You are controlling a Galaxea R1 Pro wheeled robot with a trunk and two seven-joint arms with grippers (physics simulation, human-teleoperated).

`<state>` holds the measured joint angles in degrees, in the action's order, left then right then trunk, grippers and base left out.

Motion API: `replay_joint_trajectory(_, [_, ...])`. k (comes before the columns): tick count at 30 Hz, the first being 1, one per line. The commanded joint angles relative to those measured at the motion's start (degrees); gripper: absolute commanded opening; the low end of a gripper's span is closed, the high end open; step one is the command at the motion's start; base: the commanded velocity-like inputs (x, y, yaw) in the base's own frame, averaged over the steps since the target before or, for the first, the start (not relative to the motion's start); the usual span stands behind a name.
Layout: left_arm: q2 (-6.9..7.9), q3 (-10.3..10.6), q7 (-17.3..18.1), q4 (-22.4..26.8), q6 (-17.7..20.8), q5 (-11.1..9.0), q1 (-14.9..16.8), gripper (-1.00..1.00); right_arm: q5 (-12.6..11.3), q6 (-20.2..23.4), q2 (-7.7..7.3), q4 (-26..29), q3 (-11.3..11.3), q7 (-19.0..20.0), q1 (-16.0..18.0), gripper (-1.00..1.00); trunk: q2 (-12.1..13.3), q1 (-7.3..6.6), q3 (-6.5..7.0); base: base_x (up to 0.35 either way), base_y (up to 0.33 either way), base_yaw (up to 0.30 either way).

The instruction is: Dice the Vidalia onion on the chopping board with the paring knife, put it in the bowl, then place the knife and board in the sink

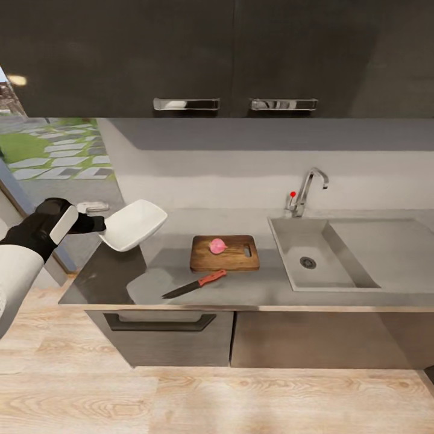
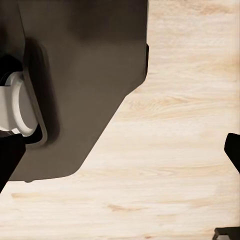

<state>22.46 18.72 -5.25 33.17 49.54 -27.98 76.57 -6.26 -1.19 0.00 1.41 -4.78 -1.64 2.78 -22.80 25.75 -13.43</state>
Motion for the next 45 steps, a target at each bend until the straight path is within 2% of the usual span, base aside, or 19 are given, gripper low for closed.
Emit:
replay_joint_trajectory(1, [0.05, 1.0, -0.5, 0.1, 0.1, -0.6, 0.1, -1.0, -0.6, -0.1, 0.0, 0.0, -0.5, -0.1, 0.0, 1.0, -0.1, 0.03, -0.11, 0.023, -0.017, 0.0])
replay_joint_trajectory(6, [-0.03, 1.8, -0.5, 0.0, 0.0, -0.6, 0.1, -1.0, -0.6, -0.1, 0.0, 0.0, -0.5, -0.1, 0.0, 1.0, -0.1, 0.03, -0.11, 0.009, -0.007, 0.0])
replay_joint_trajectory(24, [0.28, 1.9, -0.5, -2.5, -0.3, -0.5, 0.1, -1.0, -0.6, 0.0, -0.08, 0.8, -0.4, -0.1, 0.0, 1.0, -0.1, 0.03, -0.14, 0.0, 0.0, 0.0])
replay_joint_trajectory(27, [0.3, 1.9, -0.7, -2.7, -0.3, -0.5, 0.1, -1.0, -0.6, 0.0, -0.09, 0.8, -0.4, -0.1, 0.0, 1.0, -0.1, 0.03, -0.3, 0.0, 0.0, 0.0])
replay_joint_trajectory(31, [0.31, 2.0, -3.7, -3.0, -0.3, -0.6, 0.1, -1.0, -0.6, 0.0, -0.08, 0.8, -0.4, 0.0, 0.0, 1.0, -0.1, 0.03, -0.64, 0.0, 0.0, 0.0])
replay_joint_trajectory(45, [0.14, 2.1, -4.6, -3.7, -0.3, -0.6, 0.1, -1.0, -0.6, 0.0, -0.03, 0.8, -0.4, 0.0, 0.0, 1.0, -0.1, 0.03, -1.92, 0.0, 0.0, 0.0])
